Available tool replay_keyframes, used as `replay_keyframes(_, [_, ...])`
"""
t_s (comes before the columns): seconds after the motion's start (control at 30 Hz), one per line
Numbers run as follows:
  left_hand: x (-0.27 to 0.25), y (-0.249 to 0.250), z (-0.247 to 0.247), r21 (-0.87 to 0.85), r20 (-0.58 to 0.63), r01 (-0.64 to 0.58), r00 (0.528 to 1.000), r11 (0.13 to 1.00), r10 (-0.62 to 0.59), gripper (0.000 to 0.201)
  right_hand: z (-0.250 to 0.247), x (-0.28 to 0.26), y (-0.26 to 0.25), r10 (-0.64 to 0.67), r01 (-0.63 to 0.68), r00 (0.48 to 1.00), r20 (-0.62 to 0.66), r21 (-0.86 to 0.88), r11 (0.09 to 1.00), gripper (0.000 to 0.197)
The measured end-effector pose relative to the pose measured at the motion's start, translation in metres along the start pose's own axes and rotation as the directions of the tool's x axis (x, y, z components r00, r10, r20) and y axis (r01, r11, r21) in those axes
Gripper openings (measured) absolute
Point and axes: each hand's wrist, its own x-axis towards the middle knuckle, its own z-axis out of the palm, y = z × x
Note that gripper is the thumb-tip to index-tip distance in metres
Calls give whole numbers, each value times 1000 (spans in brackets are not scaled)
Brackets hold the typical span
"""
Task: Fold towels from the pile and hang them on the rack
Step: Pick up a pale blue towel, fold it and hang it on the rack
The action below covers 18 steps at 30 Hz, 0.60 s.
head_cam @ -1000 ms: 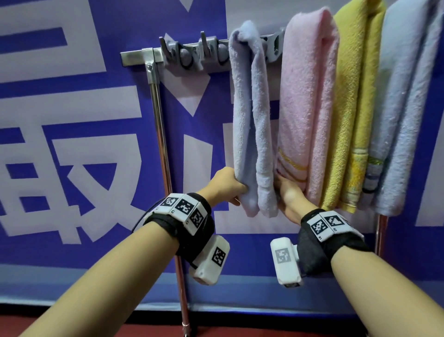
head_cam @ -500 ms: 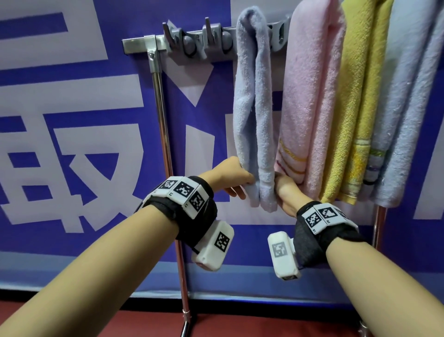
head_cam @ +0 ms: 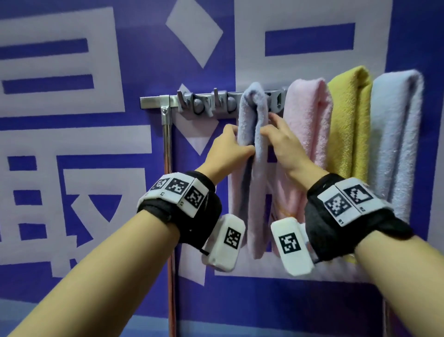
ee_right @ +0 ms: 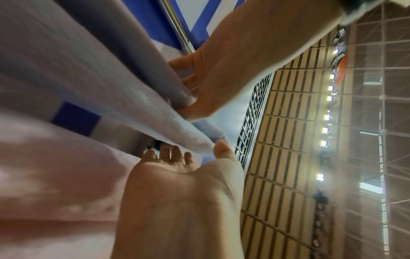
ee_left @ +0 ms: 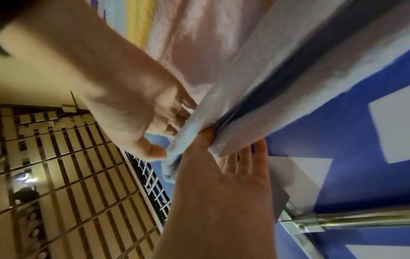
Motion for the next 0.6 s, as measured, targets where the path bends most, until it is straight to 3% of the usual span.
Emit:
replay_keyframes(0.13, [14,21,-5,112,-85,-148,984,983,158,41,2,26,-24,-59,60,998,12,-92,994,36])
replay_keyframes(0.23, [21,27,-8,83,-130,-217,965,973,226,43,1,33,-32,-71,74,997,22,-214,974,35])
replay_keyframes(0.37, [29,33,-16,29,-198,-251,947,968,251,35,-4,41,-31,-95,118,993,71,-575,809,46])
replay_keyframes(0.47, [33,39,-20,-3,-46,-253,967,968,252,48,-4,47,-25,-73,119,993,96,-667,736,45])
replay_keyframes(0.53, [35,42,-21,-4,60,-268,962,963,268,58,-4,48,-25,-94,140,990,105,-670,729,43])
replay_keyframes(0.6, [41,43,-23,-15,86,-309,947,951,310,61,-8,52,-26,-144,155,987,69,-635,756,38])
